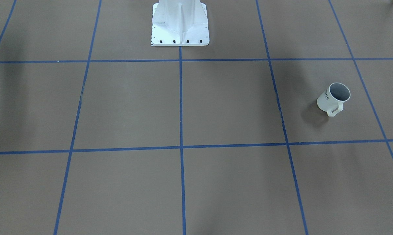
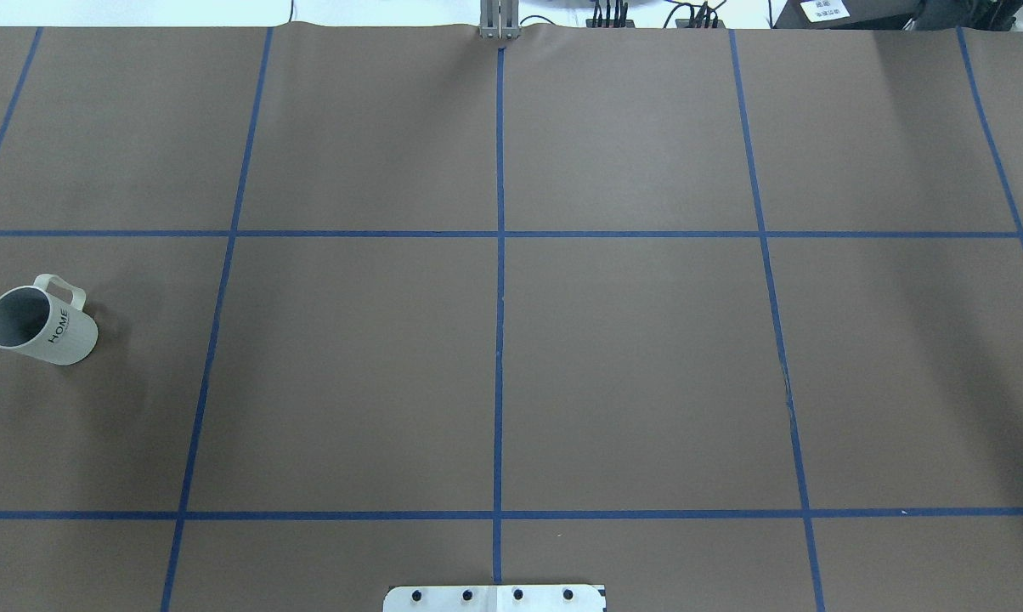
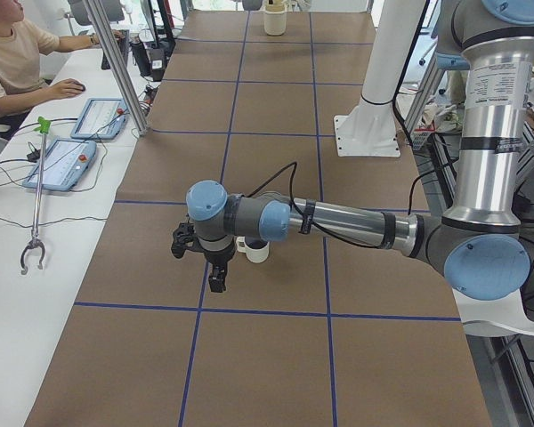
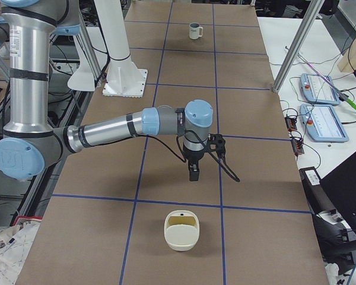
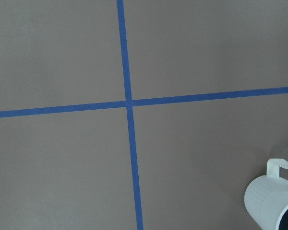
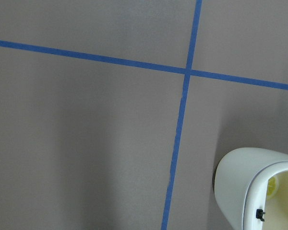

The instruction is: Left arm hands cup to right arm to dump lemon

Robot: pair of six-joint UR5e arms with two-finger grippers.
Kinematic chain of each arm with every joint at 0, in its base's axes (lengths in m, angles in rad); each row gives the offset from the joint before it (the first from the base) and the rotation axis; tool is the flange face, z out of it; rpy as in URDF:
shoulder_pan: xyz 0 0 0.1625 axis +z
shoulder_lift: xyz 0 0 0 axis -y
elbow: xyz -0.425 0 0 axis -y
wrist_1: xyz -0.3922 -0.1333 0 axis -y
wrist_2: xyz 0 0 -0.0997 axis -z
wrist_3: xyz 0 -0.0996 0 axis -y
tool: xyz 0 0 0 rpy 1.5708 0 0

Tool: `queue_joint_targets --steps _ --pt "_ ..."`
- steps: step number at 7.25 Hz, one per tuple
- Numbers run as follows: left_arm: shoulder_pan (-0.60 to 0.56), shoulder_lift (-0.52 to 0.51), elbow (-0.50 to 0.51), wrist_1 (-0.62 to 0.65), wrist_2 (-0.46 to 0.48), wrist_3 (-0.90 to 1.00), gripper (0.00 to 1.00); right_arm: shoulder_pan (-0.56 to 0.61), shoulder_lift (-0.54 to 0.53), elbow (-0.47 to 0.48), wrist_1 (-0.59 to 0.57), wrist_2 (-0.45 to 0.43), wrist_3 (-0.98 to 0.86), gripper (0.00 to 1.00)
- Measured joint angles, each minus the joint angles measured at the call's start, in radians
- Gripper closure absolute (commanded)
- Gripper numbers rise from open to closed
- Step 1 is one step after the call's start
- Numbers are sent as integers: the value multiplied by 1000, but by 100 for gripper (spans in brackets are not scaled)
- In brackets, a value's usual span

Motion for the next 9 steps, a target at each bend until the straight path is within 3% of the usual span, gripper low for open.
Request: queue_joint_targets --steps 9 --pt "-1 -12 52 1 -44 2 0 -70 -1 -39 -1 1 23 0"
